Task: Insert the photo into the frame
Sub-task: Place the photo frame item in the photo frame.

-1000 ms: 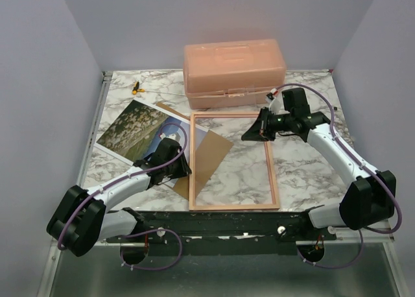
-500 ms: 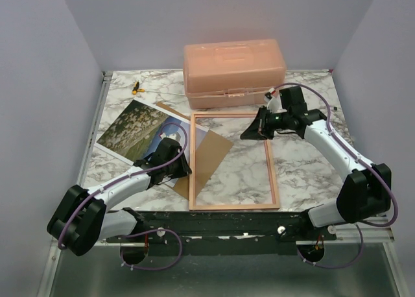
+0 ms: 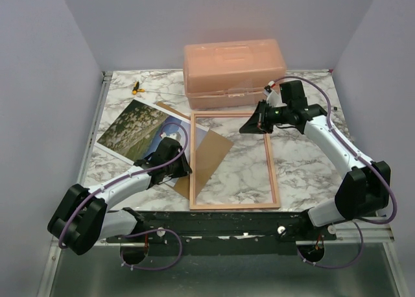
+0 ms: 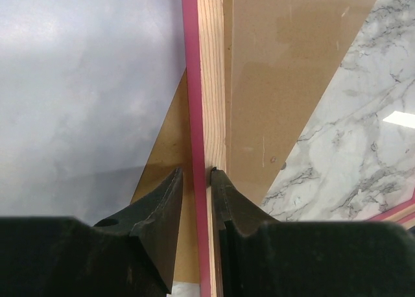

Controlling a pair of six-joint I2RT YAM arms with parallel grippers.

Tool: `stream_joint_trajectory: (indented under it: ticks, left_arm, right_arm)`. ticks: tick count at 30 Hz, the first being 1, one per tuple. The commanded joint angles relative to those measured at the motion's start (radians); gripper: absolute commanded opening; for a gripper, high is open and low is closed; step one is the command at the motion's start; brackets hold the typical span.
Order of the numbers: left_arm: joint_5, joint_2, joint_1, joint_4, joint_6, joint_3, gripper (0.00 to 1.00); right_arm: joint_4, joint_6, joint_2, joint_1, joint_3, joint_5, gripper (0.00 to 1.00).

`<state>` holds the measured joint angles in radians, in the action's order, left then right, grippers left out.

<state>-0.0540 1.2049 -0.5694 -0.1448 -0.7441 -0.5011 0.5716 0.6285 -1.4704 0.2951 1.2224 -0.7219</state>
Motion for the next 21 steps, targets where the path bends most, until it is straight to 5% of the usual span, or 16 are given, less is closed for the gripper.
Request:
stream_joint_trajectory:
  ticks: [1,21]
  left_arm:
    - [0.035,0.024,0.005,-0.054,0.029,0.012,0.25]
    - [0.039,0.038,0.005,-0.058,0.032,0.01,0.24]
  right_arm:
    - [0.008,-0.013,-0.014,-0.001,0.047,-0.017,0.01]
    - [0.036,-0.018,-0.022,-0.004,0.085,-0.037,0.01]
